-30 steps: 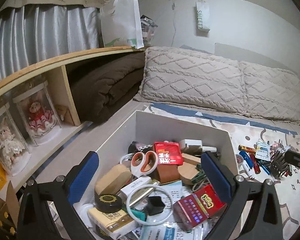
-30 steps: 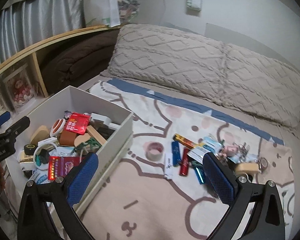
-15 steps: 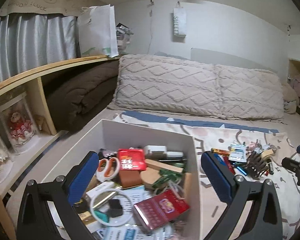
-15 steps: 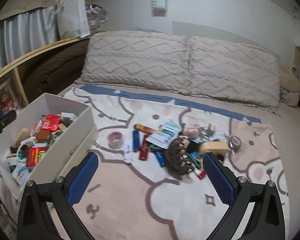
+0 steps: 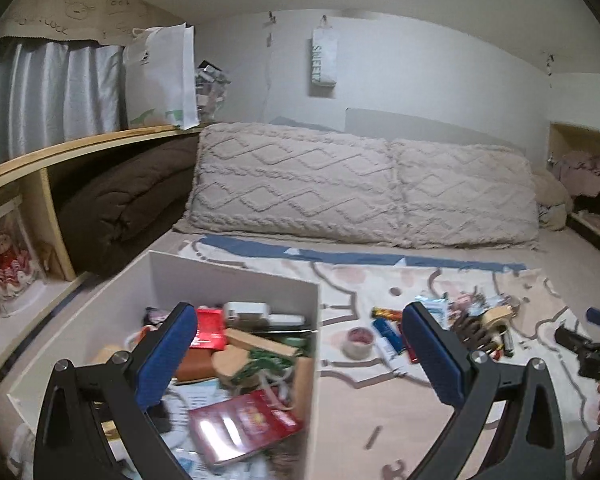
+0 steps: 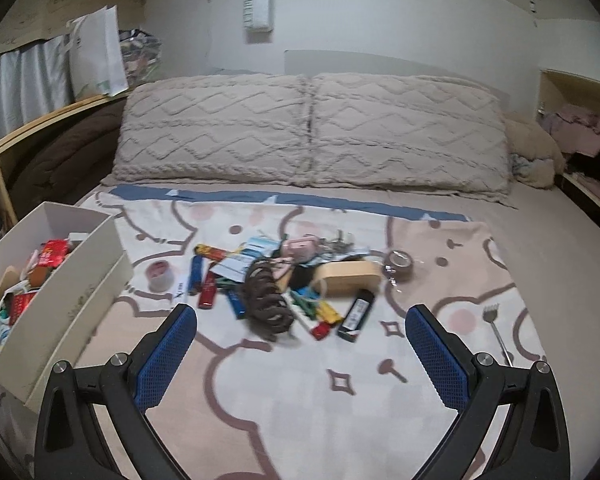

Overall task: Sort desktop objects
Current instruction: 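Move both open tools back over the pile of lighters on the bed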

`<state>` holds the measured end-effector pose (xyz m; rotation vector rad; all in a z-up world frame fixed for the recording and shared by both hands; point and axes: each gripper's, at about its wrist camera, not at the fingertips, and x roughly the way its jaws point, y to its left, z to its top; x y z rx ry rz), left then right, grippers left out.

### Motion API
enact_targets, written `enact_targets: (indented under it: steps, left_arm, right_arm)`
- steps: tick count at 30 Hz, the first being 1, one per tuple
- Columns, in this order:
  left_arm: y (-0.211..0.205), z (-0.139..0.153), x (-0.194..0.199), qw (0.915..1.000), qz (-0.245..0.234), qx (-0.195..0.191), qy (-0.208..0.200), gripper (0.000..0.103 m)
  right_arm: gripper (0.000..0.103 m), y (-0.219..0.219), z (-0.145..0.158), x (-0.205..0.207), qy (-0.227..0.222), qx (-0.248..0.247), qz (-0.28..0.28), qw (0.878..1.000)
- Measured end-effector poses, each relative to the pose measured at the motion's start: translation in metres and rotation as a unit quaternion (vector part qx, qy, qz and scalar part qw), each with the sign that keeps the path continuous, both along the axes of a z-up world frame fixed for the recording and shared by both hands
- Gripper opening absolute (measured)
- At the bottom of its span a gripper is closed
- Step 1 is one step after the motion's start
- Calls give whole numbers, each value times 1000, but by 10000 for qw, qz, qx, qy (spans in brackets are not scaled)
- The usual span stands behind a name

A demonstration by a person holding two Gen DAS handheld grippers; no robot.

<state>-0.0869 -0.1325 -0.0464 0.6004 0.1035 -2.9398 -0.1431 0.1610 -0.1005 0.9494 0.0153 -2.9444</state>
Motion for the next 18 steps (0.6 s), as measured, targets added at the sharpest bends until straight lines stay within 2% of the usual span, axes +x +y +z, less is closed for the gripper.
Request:
enact_targets:
  steps: [5, 9, 18]
  left_arm:
    - [20, -3, -2, 9991, -298, 281, 97, 103]
    - [39, -7, -5, 9991, -387, 165, 109, 103]
    - [79, -30, -14, 9971, -742, -94, 112, 103]
  right_arm:
    - [103, 20, -9, 1, 112, -89, -184, 9997]
    - [103, 35, -17, 1, 128, -219, -288, 9993]
    - [103, 50, -37, 1, 210, -172, -421, 9987]
